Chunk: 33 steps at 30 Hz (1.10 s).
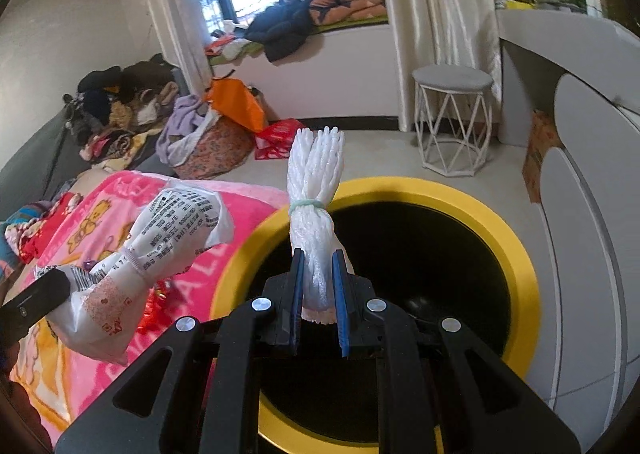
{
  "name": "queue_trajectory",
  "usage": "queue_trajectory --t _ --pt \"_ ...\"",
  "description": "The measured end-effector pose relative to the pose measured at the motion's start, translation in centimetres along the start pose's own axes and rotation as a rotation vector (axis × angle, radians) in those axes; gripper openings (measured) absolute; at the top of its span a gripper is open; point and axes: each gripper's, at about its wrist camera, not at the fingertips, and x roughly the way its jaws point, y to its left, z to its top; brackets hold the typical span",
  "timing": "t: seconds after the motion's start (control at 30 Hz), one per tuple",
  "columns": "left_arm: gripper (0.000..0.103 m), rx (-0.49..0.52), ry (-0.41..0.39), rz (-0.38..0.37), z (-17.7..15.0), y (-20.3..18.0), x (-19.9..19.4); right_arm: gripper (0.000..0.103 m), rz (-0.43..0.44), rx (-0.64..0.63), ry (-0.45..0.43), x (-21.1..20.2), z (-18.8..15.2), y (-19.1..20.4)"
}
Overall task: Collect trash
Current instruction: 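Carry both items over the yellow bin and open both tools to drop them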
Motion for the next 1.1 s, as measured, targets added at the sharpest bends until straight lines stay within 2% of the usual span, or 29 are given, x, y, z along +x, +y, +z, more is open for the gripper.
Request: queue_trajectory --t 0.4,0.5,0.53,0.57,0.6,0.63,0.7,0.8,0.87,1.0,1.1 --pt "0.015 0.040 0.075 -0.021 0.1 -2.3 5.0 0.014 -0.039 0.108 0.067 0.7 -1.0 -3.5" --pt "0.017 0.047 0.087 -0.024 0.2 -2.6 6.2 0.018 -0.063 0.148 0.086 1.1 -1.2 -4.4" --pt "0.022 0.045 0.096 -0.024 0.2 -2.6 6.7 0.021 -0.073 0.160 0.091 1.2 -1.3 -4.8" --pt "0.026 0.039 0.102 -0.017 0.3 -2.4 7.0 0.029 -0.080 0.171 0.098 1.3 -1.4 -5.1" --pt "0.038 0.024 0.106 -0.017 0.4 -2.1 7.3 0.039 -0.086 0.180 0.100 1.4 -1.5 -5.1" --pt "0.048 0.009 0.106 -0.023 0.4 -1.8 7.3 0.042 -0.091 0.189 0.100 1.4 -1.6 -5.3" --pt "0.058 -0.004 0.090 -0.015 0.5 -1.3 6.9 0.042 -0.102 0.188 0.095 1.3 -1.7 -5.3" --pt "0.065 -0.020 0.076 0.012 0.4 -0.6 6.1 0.049 -0.103 0.168 0.079 1.2 -1.6 -4.9" --pt "0.070 -0.037 0.061 0.020 0.3 0.0 5.3 0.049 -0.095 0.137 0.068 1.1 -1.6 -4.2" --pt "0.084 -0.055 0.036 0.056 0.3 1.0 4.0 0.055 -0.079 0.055 0.022 0.4 -1.1 -2.1" --pt "0.087 -0.067 0.016 0.081 0.4 1.7 3.0 0.058 -0.060 0.006 -0.006 -0.1 -0.9 -0.5"
